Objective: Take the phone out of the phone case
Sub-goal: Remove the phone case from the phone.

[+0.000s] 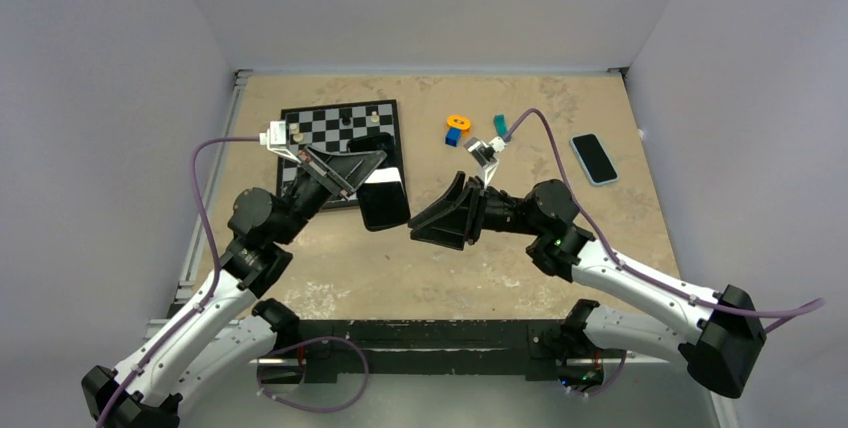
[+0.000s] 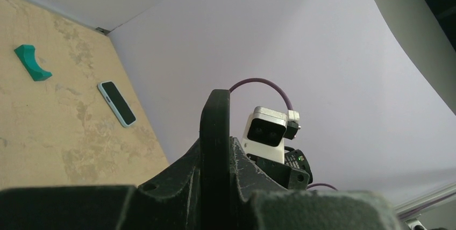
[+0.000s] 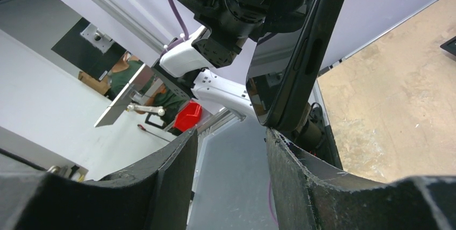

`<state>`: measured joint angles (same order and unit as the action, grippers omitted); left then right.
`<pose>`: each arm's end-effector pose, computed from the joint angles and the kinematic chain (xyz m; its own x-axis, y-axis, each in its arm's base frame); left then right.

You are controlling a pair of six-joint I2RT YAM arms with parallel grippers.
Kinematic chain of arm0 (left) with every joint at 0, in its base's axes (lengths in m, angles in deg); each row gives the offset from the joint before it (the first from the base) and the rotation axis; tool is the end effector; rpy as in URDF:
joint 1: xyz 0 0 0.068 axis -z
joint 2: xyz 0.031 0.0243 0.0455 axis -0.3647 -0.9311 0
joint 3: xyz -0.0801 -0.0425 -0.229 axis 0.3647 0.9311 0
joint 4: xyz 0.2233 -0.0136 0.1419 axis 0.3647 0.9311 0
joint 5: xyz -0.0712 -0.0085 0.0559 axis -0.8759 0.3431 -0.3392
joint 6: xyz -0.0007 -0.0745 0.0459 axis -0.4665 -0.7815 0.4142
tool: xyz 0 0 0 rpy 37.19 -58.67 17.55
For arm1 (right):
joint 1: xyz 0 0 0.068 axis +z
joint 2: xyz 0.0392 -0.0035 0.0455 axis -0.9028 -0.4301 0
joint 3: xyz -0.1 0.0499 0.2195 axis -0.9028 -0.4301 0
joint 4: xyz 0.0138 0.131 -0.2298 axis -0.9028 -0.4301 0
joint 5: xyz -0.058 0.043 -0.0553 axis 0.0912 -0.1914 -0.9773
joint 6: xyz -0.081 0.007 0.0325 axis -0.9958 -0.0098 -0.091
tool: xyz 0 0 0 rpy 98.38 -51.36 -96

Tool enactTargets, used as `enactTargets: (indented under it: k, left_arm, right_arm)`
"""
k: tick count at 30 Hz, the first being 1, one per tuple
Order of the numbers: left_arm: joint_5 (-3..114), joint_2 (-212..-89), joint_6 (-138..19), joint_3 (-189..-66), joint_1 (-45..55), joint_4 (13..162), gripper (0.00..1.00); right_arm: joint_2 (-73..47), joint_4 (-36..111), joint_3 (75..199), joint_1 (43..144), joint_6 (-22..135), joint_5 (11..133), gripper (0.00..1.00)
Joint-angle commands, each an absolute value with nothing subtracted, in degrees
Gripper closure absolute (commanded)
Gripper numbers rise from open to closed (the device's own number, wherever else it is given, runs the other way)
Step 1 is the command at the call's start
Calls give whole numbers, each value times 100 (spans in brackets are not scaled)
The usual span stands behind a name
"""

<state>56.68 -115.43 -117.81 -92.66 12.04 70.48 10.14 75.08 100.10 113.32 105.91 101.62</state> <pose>0.1904 -0.1372 0.3567 -0.5255 -0.7695 -0.3630 0.4459 0.1143 -0.8877 0.1485 0.2406 0.3292 -0.7063 0.2036 -0.6780 -0.7062 -0.1374 0.6945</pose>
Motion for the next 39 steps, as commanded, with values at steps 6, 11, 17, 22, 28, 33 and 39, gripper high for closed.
enactTargets:
  k: [6, 11, 17, 22, 28, 33, 39]
  left_arm:
    - [5442, -11520, -12024, -9401, 1195, 6346, 100]
    - [5259, -11529, -12193, -9285, 1199, 6103, 100]
    - [4964, -11537, -12247, -9267, 1198, 6054, 100]
    - [4433, -11750, -12315, -9185, 1231, 6089, 100]
    - [3997, -11859, -12142, -9135, 1251, 6276, 100]
    - [3678, -11859, -11624, -9270, 1243, 6683, 96]
    - [3791, -11247, -10346, -9403, 1211, 7833, 20]
  right_arm:
    - [940, 7654, 10240, 11322, 10537, 10152, 46]
    - [775, 7510, 10403, 11308, 10542, 10071, 46]
    - [623, 7856, 10350, 11210, 10879, 9900, 47]
    - [241, 7945, 10738, 11127, 10920, 9984, 49]
    - [-268, 8465, 11013, 11087, 11224, 10157, 61]
    - [-328, 8715, 10803, 11077, 11378, 10143, 90]
    - [-84, 9044, 10452, 10914, 11899, 10399, 100]
